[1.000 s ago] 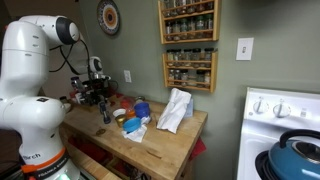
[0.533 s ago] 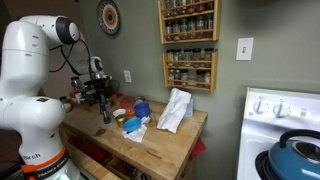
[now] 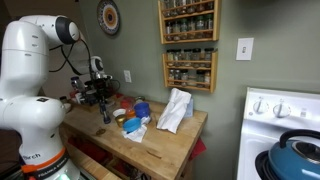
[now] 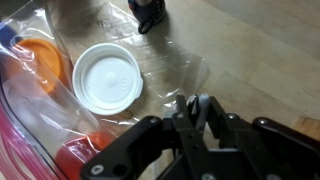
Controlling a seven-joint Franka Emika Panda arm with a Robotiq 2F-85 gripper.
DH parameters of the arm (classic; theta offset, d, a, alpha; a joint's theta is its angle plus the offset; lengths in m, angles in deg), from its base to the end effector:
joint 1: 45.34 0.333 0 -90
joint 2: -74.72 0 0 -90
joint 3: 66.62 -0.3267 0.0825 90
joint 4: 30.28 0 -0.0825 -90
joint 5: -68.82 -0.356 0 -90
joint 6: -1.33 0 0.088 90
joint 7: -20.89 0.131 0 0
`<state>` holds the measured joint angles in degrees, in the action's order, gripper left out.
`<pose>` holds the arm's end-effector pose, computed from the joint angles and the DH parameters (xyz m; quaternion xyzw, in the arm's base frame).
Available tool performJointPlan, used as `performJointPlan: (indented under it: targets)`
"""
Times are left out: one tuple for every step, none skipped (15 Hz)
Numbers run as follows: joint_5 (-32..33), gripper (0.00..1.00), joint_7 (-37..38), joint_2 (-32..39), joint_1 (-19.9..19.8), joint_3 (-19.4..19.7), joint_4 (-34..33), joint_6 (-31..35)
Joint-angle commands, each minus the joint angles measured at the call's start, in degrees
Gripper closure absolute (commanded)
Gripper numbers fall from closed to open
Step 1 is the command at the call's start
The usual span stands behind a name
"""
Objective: Put the marker on top of the clear bowl then move the bowl forwards.
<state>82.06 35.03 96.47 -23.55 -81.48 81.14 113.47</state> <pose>0.4566 0.3091 0.2750 0.9510 0.2517 -0.1351 0.1187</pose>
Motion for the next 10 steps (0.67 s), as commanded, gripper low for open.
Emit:
performJointPlan:
  targets:
    - [0.4, 0.94, -1.0, -2.8, 0.3, 0.4, 2.3, 0.0]
    - [0.3, 0.94, -1.6, -3.7, 0.2, 0.2, 2.6, -0.3]
    - [0.0, 0.94, -2.3, -4.6, 0.0, 0.1, 3.0, -0.5]
    - [-0.3, 0.94, -3.4, -6.0, -0.3, -0.2, 3.8, -0.8]
    - [-0.7, 0.94, -4.6, -7.5, -0.5, -0.4, 4.7, -1.1]
    - [-0.8, 0.94, -5.4, -8.8, -0.7, -0.6, 5.6, -1.3]
    - [-1.1, 0.94, -6.4, -10.7, -0.9, -0.8, 7.0, -1.3]
    - [-1.2, 0.94, -7.1, -12.1, -1.0, -0.9, 8.0, -1.3]
    - [-1.4, 0.94, -7.5, -13.7, -1.2, -1.0, 9.4, -0.7]
    - [-1.6, 0.94, -8.1, -15.0, -1.4, -1.1, 10.7, 0.6]
